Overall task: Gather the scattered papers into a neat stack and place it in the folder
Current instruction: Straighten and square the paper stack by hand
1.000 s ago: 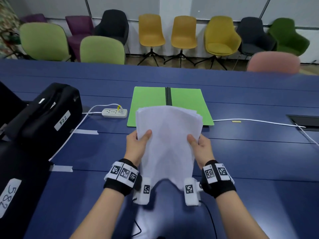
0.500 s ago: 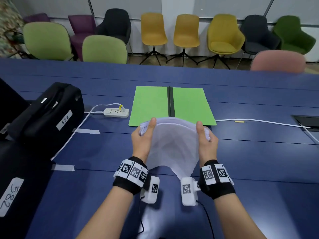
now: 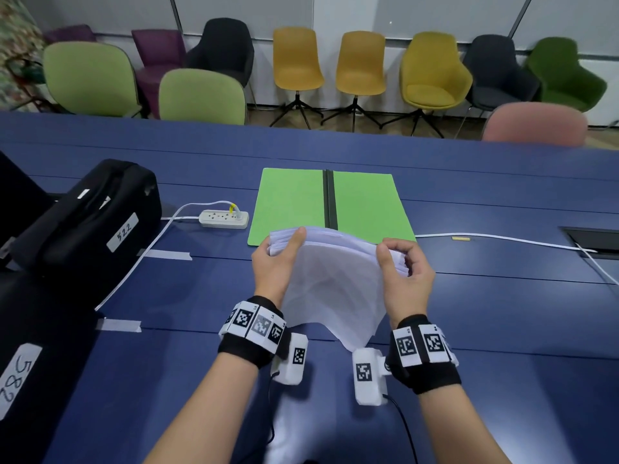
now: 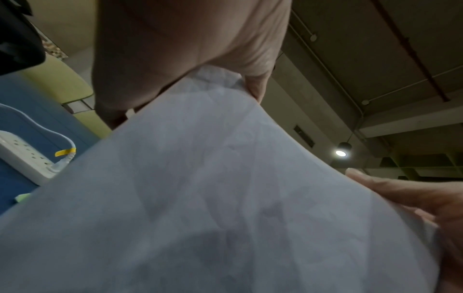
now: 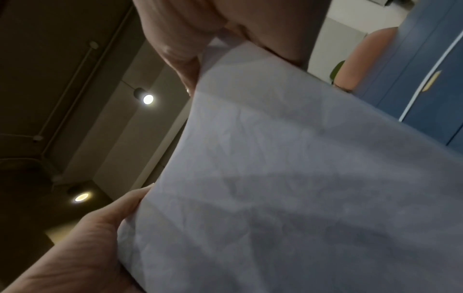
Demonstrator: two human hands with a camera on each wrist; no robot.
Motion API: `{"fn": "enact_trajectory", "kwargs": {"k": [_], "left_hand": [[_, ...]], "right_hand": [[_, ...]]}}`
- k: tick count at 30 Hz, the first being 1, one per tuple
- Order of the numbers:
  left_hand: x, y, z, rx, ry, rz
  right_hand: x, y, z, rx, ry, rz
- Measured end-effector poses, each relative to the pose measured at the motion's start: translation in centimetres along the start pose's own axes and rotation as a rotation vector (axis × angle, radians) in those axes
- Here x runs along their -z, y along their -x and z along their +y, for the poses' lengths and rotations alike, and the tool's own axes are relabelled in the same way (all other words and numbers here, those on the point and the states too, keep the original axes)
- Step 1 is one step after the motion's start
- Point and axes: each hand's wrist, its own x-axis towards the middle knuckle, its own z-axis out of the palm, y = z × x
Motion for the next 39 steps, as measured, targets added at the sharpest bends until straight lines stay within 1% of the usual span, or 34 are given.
{"fn": "enact_trajectory", "kwargs": {"k": [2,4,8,11,14,16,18,20,24,27,29,32,34,36,39], "left_hand": [[0.0,-0.3,-0.1,0.007,-0.009,0.006],[0.0,-0.5,-0.4,0.014,-0.014,0.021],[-0.1,-0.3,-0.3,-0.061,0.006,0.035],[0.0,-0.3,-0.3,-0.084,0.016,0.022],[0.2,-0.8,-0.6,-0.067,-0.01,0.017],[0.2,-0.5,-0.1,-0.058,-0.056,-0.016],[0.4,-0.4,0.1,-0.053,-0.076,-0.047],[0.6,-0.5,0.0,-0.024,-0.064,-0.046],[0.3,-0.4,-0.2,0.068,-0.007,-0.044],[0.3,-0.5,0.1,0.063,-0.009,-0.052],[0.2,-0.4,0.5,0.064,-0.023,-0.055],[0.2,-0.6,0.5,0.083,-0.019,-0.066],[0.1,-0.5,0.4,0.082,-0.002,-0.056],[0.1,-0.5,0.3,0.08,-0.011,-0.047],[0.2,-0.5,0.4,0.081,-0.013,-0.093]], "right_hand": [[0.2,-0.1,-0.1,0.046,0.041,-0.032],[0.4,-0.4,-0.1,0.058,0.066,-0.071],[0.8,-1.1,0.1,0.002,0.04,-0.096],[1.1,-1.1,0.7,-0.033,0.011,-0.101],[0.9,-0.9,0.7,-0.08,-0.026,-0.068],[0.8,-1.0,0.6,-0.139,-0.126,-0.025],[0.6,-1.0,0.5,-0.173,-0.157,-0.005],[0.4,-0.7,0.5,-0.151,-0.114,0.003],[0.4,-0.3,0.3,-0.05,-0.093,0.04],[0.6,-0.1,0.5,0.003,-0.091,0.026],[0.8,-0.1,0.7,0.01,-0.113,0.019],[1.2,-0.4,1.2,-0.02,-0.166,0.042],[1.1,-0.5,1.2,-0.013,-0.151,0.015],[0.9,-0.3,1.3,-0.006,-0.083,-0.056],[0.9,0.2,1.4,0.009,0.0,-0.176]]}}
